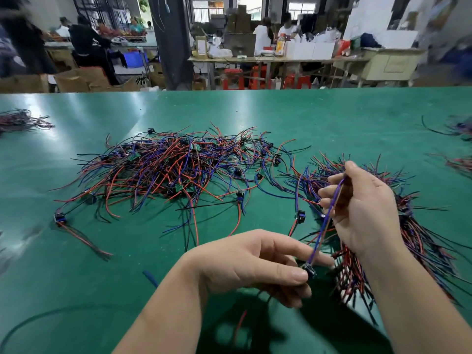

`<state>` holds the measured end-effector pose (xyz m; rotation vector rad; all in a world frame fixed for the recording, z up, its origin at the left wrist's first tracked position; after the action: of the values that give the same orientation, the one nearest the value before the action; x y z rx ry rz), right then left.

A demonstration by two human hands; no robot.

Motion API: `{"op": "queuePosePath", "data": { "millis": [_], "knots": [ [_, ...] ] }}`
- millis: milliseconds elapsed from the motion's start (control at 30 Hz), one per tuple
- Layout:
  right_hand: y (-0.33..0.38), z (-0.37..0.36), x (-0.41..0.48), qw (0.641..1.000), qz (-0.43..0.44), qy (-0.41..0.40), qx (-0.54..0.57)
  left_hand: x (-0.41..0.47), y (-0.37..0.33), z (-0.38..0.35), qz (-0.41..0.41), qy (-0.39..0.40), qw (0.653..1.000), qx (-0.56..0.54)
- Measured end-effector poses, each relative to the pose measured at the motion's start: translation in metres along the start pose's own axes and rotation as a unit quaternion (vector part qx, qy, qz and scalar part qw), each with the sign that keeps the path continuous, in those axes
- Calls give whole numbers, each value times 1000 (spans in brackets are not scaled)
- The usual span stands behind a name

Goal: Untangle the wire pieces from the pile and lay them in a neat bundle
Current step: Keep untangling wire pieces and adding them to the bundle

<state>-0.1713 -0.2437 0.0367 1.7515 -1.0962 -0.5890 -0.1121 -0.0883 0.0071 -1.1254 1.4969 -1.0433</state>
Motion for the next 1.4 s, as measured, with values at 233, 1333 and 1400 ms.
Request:
{"op": "queuePosePath", "data": {
  "millis": [233,1333,1400],
  "knots": [
    [-22,-15,-6,987,-102,124,2,-2,-19,6,-172,7,972,-158],
    [-26,-24,-16,975,-107,191,-30,6,-15,29,-172,-383,903,-93],
    [-25,-23,-16,970,-105,216,-46,7,-12,31,-166,-380,904,-100]
  ]
}}
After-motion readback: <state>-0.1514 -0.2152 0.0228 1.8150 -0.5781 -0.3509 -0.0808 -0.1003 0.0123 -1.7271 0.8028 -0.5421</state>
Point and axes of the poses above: each hand's wrist, its own x-axis towards the middle knuckle, its own z-axis out of the back of the hand, y = z × x, the point moved 5 cm from there along x, towards the middle knuckle, and after that the axes turned 4 degrees about z, right-handed, at the moved point
